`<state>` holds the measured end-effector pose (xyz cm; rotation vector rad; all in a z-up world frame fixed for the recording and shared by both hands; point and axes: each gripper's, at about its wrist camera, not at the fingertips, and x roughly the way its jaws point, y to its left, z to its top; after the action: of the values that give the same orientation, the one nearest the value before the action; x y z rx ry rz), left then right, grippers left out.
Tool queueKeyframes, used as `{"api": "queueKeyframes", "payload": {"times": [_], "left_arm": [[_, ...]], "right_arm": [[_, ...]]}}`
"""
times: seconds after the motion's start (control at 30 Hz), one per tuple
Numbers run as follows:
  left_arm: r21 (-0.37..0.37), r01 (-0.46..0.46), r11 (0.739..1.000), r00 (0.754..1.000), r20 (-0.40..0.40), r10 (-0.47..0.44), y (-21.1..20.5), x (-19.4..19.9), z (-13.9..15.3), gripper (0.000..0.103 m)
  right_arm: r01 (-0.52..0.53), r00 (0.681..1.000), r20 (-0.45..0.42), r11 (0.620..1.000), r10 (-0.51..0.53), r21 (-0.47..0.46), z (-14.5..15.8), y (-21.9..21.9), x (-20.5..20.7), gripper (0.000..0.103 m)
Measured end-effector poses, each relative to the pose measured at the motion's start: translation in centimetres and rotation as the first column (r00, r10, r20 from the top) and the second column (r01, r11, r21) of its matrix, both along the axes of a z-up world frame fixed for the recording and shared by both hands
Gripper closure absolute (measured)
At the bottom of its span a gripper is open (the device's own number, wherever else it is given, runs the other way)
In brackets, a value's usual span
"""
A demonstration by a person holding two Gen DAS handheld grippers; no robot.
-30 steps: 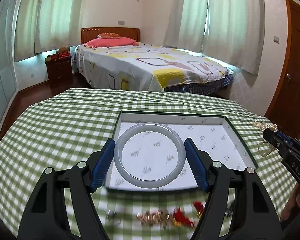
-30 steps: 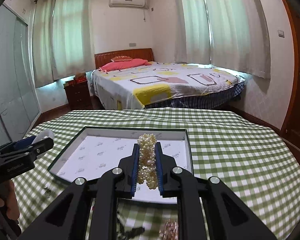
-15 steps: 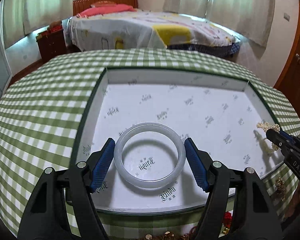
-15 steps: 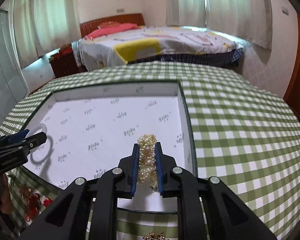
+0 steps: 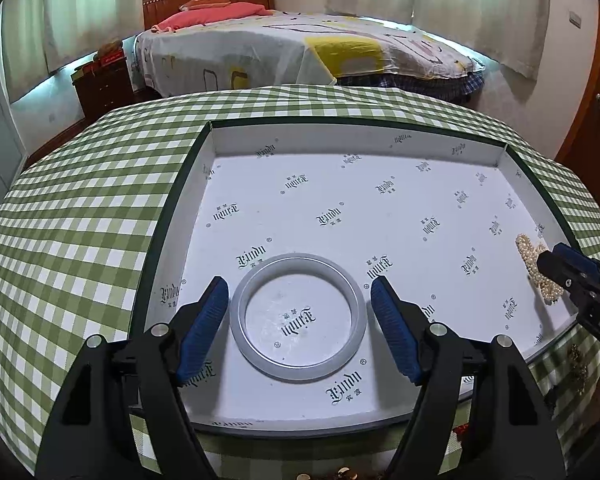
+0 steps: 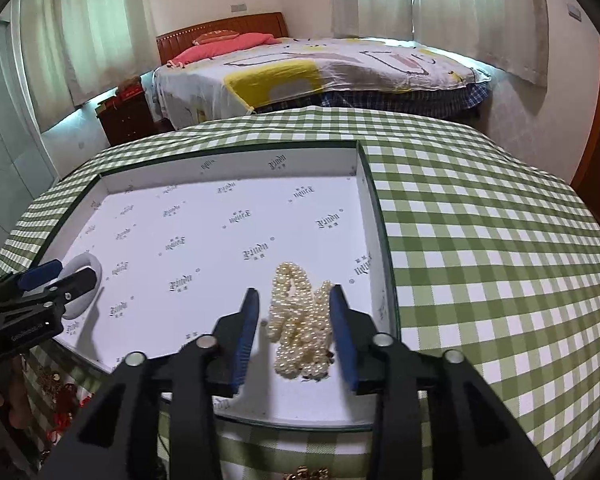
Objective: Organize jewelry
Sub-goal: 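Carry the bangle into the tray and open the left gripper while the right releases the pearls beside it, then grasp the silver rhinestone brooch with the right gripper while the left moves toward the red beads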
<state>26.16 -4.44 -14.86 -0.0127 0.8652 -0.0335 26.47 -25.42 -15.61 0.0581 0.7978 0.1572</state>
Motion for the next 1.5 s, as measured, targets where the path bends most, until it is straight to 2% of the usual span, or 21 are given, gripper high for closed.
{"api": "queueKeyframes", "payload": {"times": [0.03,0.2,0.47,0.83,0.97,1.1,1.37,1.5], "left_arm": [[-0.004,-0.003,1.000,1.000,0.003,0.003,0.1,-0.1,0.1,0.028],[-0.008,-0.004,1.000,0.999,0.049,0.004,0.5,-1.8,1.1,0.026],[0.000,-0.012,1.000,0.984,0.179,0.011,0.8,-8.2,4.2,0.026],[-0.005,-0.038,0.999,0.977,0.208,0.038,1.8,-16.3,5.3,0.026],[0.000,-0.049,0.999,0.974,0.220,0.048,2.4,-18.7,5.3,0.026],[0.005,-0.059,0.998,0.979,0.197,0.057,3.0,-20.4,4.3,0.026],[0.006,-0.059,0.998,0.984,0.170,0.057,3.1,-21.1,3.3,0.026],[0.008,-0.049,0.999,0.986,0.159,0.047,2.8,-21.1,2.9,0.026]], "right_arm": [[0.003,1.000,0.004,1.000,-0.003,-0.002,0.1,0.0,0.0,0.060],[0.012,0.998,0.060,1.000,-0.012,-0.002,1.7,0.3,-2.1,0.059],[-0.005,0.991,0.131,1.000,0.005,0.001,3.6,1.5,-7.9,0.059],[-0.047,0.986,0.160,0.999,0.045,0.011,3.2,3.5,-15.3,0.059],[-0.079,0.987,0.144,0.997,0.077,0.014,2.4,4.5,-16.7,0.059],[-0.120,0.987,0.111,0.993,0.119,0.004,1.1,5.7,-17.5,0.063],[-0.157,0.987,0.019,0.988,0.157,-0.008,-0.8,7.1,-17.4,0.071],[-0.168,0.986,-0.021,0.986,0.168,-0.006,-1.6,7.3,-17.2,0.082]]}}
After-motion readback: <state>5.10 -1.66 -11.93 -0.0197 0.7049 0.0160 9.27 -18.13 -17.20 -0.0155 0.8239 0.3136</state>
